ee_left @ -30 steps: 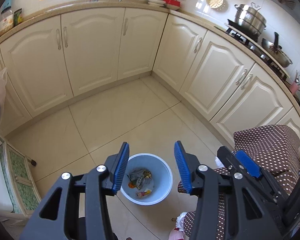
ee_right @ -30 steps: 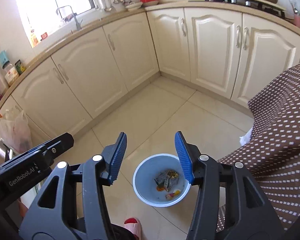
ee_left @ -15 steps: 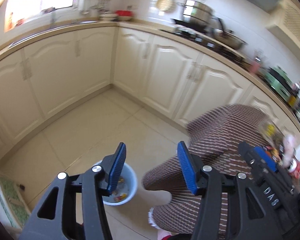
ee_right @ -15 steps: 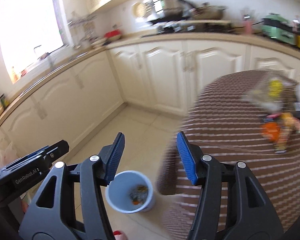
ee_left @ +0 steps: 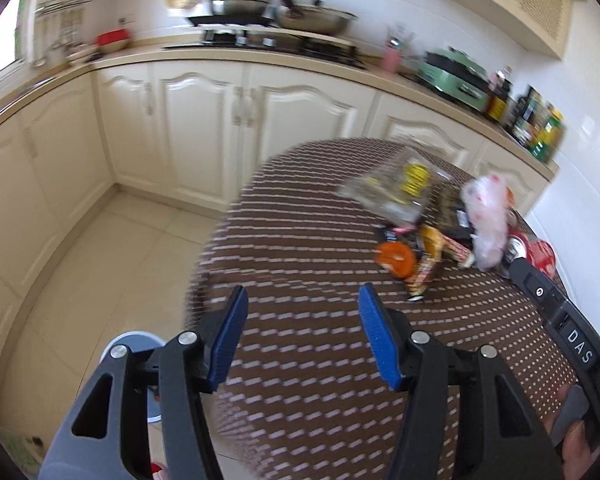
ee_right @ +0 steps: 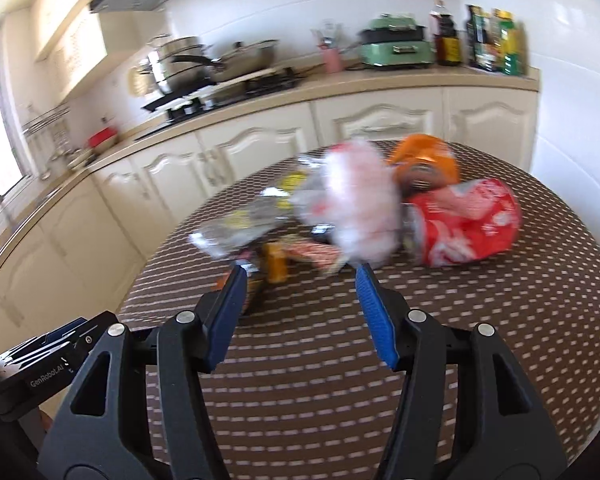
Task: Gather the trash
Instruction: 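Move both tools back to the table toward the remaining trash, then grasp the black snack wrapper with the left tool while the right tool grasps the orange flower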
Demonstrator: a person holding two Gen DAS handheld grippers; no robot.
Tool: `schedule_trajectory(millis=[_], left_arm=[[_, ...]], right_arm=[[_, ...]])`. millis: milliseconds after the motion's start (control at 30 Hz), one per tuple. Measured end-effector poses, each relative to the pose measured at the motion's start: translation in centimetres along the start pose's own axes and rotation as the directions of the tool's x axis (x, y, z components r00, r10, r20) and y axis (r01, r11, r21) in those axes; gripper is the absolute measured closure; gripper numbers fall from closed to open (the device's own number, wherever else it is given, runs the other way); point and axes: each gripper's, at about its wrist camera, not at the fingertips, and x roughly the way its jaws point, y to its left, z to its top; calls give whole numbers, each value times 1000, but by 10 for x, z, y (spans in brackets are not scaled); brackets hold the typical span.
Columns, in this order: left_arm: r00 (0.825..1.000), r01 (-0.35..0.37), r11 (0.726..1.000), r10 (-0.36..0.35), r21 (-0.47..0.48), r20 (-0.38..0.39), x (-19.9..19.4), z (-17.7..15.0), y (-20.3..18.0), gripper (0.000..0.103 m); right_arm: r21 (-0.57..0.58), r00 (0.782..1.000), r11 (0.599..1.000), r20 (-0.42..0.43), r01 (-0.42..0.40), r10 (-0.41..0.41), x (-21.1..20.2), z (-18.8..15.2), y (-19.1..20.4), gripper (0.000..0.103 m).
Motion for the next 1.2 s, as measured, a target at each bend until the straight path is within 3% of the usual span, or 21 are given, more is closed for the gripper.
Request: schedule_trajectory(millis=[333,600,633,667,700,800,900,1000,1100,1200], left_arm=[[993,101,988,-92,117,-77,51,10,-62,46],[992,110,969,-94,222,-81,68,13,-99,47],[991,115,967,-97,227,-86,71,13,-101,49],[991,118,967,-101,228,-88,74,14,-102,62],[990,123,967,-104,224,-95,77,15,-103,83],[985,153,971,-135,183,-107,78,16,-96,92],[981,187,972,-177,143,-75,67,16,-85,95],[961,274,958,-270,79,-56,53,15,-70,96],[903,428,904,-428,-17,-24,37,14,-52,96],[873,488,870,-487,-70,30,25,14,-33,97]], right_arm=[[37,997,999,-67,32,-29,28,1,-33,45],[67,997,998,-78,7,-2,35,5,-43,45],[70,997,998,-80,7,-1,35,5,-44,45],[71,997,997,-81,5,1,35,5,-44,45],[71,997,997,-83,3,3,35,5,-43,45],[67,997,998,-79,4,1,34,5,-43,45],[65,998,998,-70,1,3,31,5,-42,45],[59,998,998,-58,-4,7,27,3,-38,45],[52,998,998,-55,-25,28,24,2,-28,45],[37,996,998,-67,-52,55,25,1,-14,45]])
